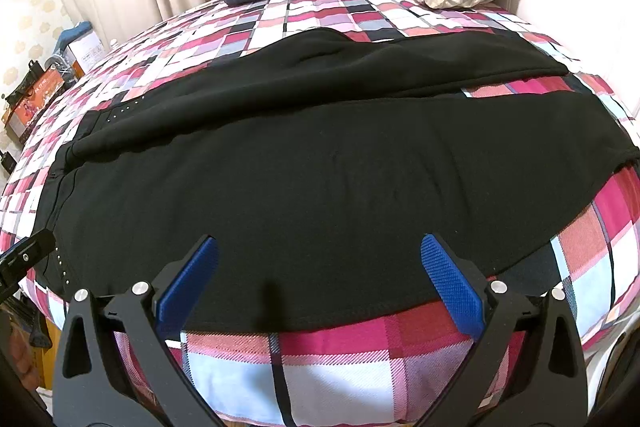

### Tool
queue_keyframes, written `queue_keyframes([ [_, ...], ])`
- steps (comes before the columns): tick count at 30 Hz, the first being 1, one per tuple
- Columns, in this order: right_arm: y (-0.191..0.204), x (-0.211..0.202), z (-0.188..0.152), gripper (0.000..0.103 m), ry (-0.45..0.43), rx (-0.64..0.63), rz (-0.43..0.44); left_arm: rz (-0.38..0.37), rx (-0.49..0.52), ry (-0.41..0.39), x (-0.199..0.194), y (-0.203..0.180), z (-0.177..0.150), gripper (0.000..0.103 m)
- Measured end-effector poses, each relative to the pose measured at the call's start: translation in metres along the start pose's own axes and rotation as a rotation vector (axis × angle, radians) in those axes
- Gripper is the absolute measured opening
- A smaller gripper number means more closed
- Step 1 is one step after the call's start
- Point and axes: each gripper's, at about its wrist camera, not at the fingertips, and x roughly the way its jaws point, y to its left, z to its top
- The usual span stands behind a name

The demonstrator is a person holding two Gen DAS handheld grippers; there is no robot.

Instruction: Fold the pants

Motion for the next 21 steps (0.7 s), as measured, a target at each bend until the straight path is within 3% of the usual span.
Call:
queue_keyframes([
  [21,-0.0038,-0.0018,-0.0006,0.101,0.000,0.007,0.000,-0.007,0.014,0.002,0.0009,-0.0073,0.0010,0.099],
])
